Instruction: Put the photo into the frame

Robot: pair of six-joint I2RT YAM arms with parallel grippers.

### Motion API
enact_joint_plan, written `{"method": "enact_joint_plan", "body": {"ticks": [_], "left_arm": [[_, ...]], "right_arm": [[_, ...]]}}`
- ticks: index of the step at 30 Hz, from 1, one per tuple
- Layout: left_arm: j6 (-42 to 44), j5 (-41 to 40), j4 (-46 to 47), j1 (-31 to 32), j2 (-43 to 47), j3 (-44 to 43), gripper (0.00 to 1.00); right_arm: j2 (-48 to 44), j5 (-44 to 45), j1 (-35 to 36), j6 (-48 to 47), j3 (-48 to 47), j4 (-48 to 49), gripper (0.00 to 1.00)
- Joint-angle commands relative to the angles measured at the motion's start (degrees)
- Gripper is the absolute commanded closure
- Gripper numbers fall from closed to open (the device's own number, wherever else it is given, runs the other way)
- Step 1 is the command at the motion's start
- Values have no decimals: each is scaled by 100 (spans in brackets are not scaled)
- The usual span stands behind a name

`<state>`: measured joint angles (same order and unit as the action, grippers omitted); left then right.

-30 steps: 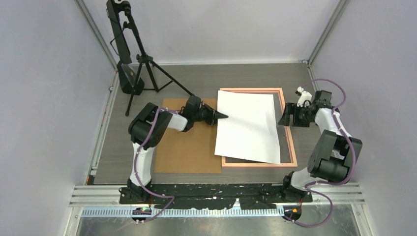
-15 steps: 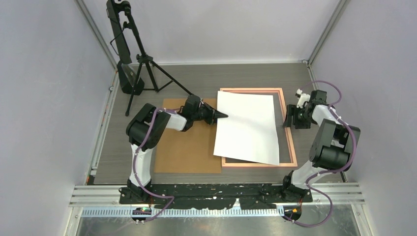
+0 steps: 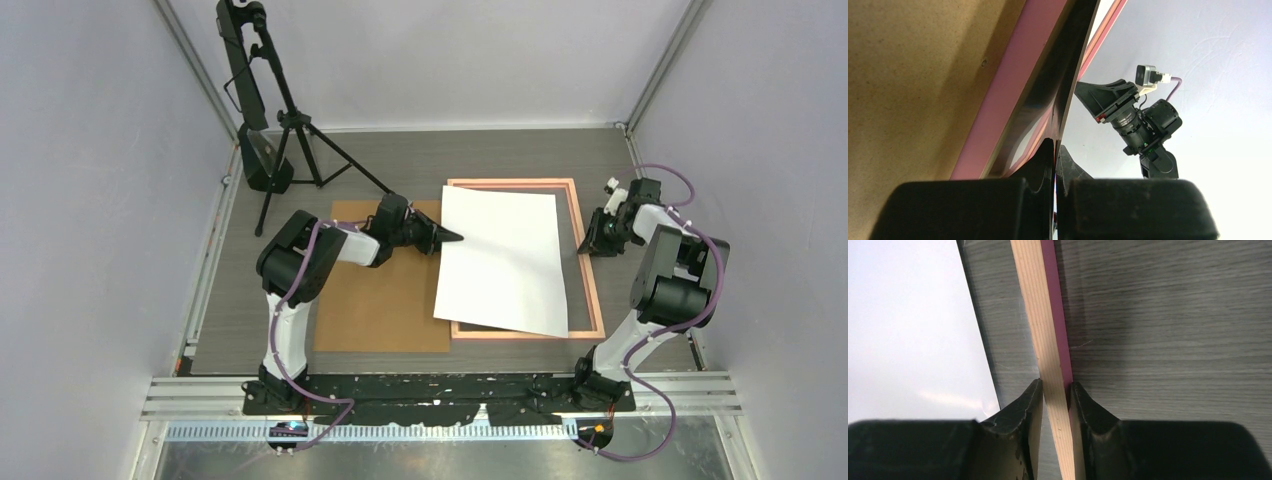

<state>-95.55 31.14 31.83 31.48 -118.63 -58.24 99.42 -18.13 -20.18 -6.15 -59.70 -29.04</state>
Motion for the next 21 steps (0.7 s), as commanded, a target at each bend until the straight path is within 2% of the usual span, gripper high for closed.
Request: {"method": "enact_joint_plan", "body": {"ticks": [1,4,10,16,21], "left_arm": [[76,106,19,7,186,-158,100],[43,123,93,6,77,-308,100],[-6,172,376,-24,-310,-868,100],[66,176,281,-69,-653,-1326,100],[449,169,-122,-148,-888,-1659,100]], "right_arm": [[88,201,-3,505,-192,261,76],[-26,355,-11,783,-91,405,86],[-316,462,-90,921,128,484,91],[-329,184,-92,750,218,369,89],[-390,66,-86,661,261,330,78]]}}
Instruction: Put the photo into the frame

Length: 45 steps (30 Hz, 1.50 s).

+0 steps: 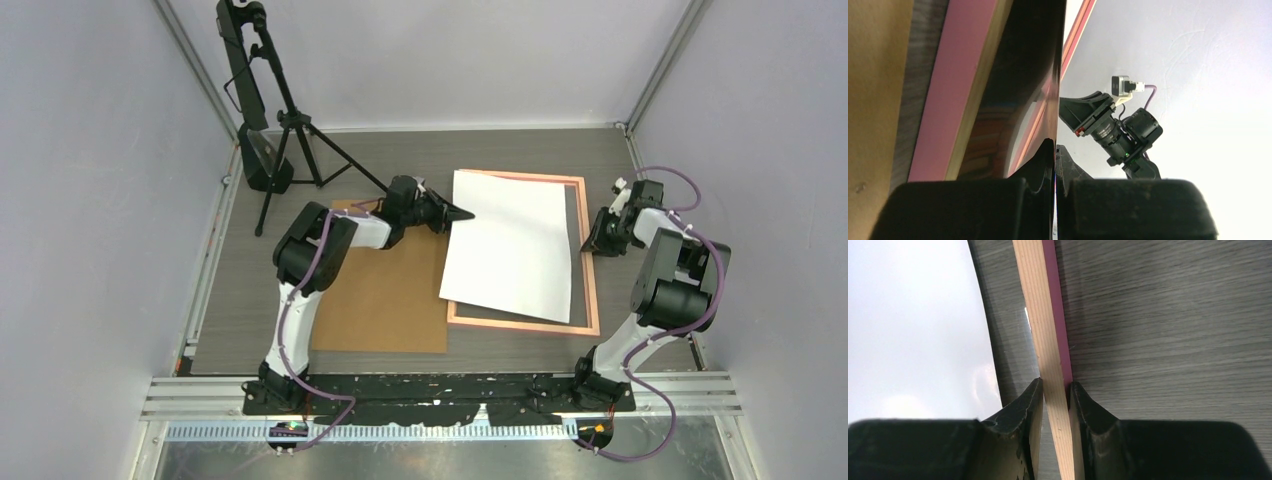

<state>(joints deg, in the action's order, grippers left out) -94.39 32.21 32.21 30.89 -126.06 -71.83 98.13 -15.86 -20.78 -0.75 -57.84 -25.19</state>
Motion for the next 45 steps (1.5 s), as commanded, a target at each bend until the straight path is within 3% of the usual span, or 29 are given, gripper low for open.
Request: {"method": "enact_joint_plan", "body": {"ticks": [1,11,36,41,45], "left_arm": [[318,53,-168,-84,-180,-321,100],[-7,1,-1,107,-343,-376,100],[-163,-77,-5,206,-716,-890,100],[-141,-82,-14,206,-775,-867,97],[-77,-52,-80,201,-782,-859,88]], "right_arm": [[-279,-176,-29,113,82,-78,74],[-495,-229,-29,-23,160,-133,51],[-654,-531,-29,-200,193,-258,40],[-646,-512,-33,-260,152,-287,40],[-639,-520,-32,-276,133,-302,40]]}}
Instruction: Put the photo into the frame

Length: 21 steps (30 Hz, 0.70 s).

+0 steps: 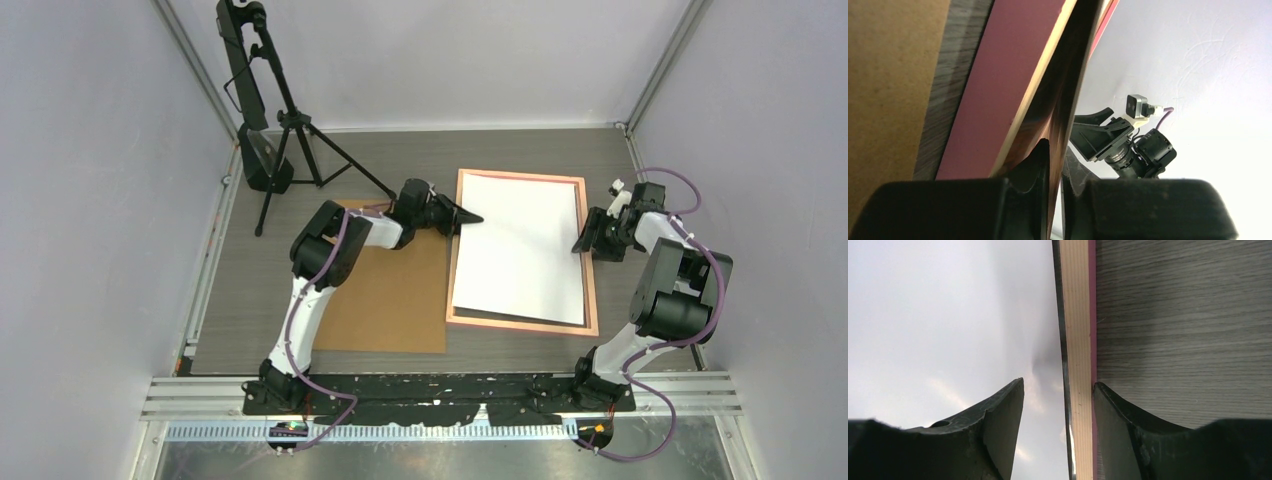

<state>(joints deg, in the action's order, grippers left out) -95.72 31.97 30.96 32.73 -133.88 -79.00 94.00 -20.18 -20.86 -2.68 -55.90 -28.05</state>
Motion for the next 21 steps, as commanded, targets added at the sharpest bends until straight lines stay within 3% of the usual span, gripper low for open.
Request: {"method": "enact_joint_plan", "body": {"ticks": [1,11,21], "left_arm": [[74,-27,20,18,7,-140,85],[272,31,-237,23,204,-17,59],[987,178,-1528,16,678,-101,52]], "right_arm": [[-220,-89,-28,-84,-64,-16,40],[-176,-159,-23,-90,-62,18,40],[-229,-250,-26,-84,-5,43,40]]}}
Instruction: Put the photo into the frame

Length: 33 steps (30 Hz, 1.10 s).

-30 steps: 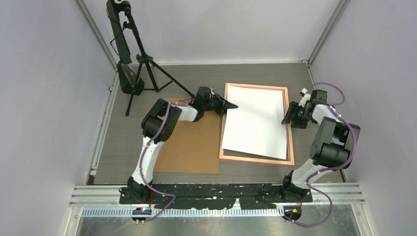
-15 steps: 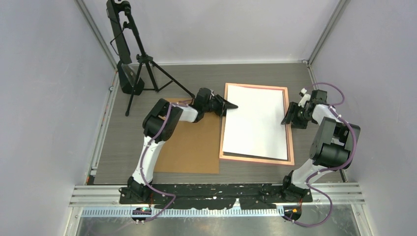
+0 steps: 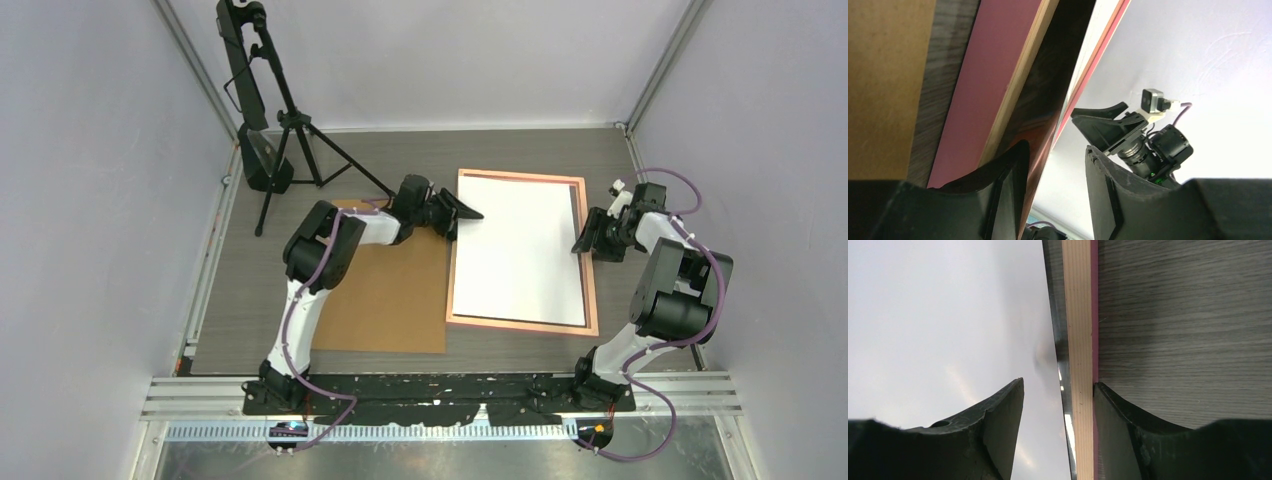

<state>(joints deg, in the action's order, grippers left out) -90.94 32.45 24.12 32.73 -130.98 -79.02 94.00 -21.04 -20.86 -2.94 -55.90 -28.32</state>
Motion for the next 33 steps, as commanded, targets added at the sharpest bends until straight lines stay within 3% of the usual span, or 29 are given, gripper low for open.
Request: {"method": "enact_joint_plan", "body": {"ticks": [1,12,19,23,33], "left_arm": [[636,130,-982,22,413,-142,51],[2261,-76,-3299,28,384,-1518,36],[2975,-410,-4285,131,343,-2157,27],[3194,-493,-4531,262,251,-2406,22],[3360,-694,-4755,394,229,-2587,19]], "right_arm": [[-247,-169,-29,-62,-1,69,40],[-314,-220,-25,-84,37,64,40],[-302,-241,-23,-93,30,63,40],[-338,-236,-37,-116,30,63,40],[-415,-294,-102,-137,35,51,40]]}}
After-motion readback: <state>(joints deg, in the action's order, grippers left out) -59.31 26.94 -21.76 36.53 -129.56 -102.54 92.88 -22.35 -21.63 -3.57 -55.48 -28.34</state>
